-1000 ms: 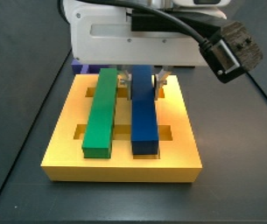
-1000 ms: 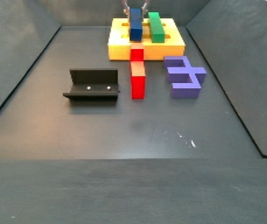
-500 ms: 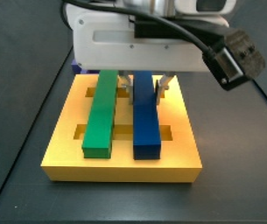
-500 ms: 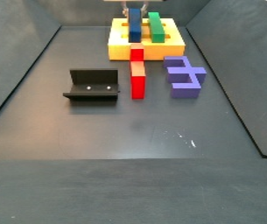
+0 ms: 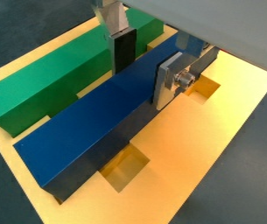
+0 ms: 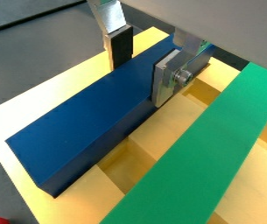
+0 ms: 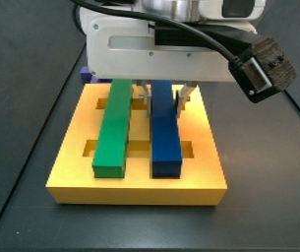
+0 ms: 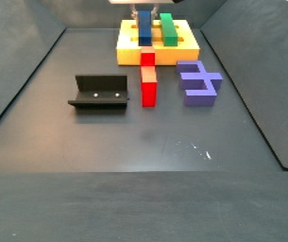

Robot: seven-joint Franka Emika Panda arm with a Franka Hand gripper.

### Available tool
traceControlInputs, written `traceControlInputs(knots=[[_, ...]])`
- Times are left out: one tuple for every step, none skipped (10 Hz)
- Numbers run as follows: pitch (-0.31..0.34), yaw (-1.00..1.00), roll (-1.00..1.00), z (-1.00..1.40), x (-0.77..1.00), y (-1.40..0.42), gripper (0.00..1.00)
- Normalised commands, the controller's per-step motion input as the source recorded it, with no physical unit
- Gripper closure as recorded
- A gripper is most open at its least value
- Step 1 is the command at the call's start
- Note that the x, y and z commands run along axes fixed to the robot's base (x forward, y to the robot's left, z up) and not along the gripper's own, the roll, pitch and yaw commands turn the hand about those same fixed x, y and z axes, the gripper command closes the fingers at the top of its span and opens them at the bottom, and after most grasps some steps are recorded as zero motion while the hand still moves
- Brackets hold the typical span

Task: Pick up the blue object. Move up. Move to above the board. Insert the blue object.
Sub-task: Insert the blue object.

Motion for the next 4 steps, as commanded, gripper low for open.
traceControlInputs(knots=[[0.054, 0.0, 0.18, -0.05, 0.03, -0.05, 1.0], [0.027, 0.0, 0.12, -0.09, 0.0, -0.06, 1.0], [0.007, 0.0, 0.1, -0.1, 0.0, -0.09, 1.0], [0.0, 0.0, 0.0, 0.0, 0.0, 0.0, 1.0]])
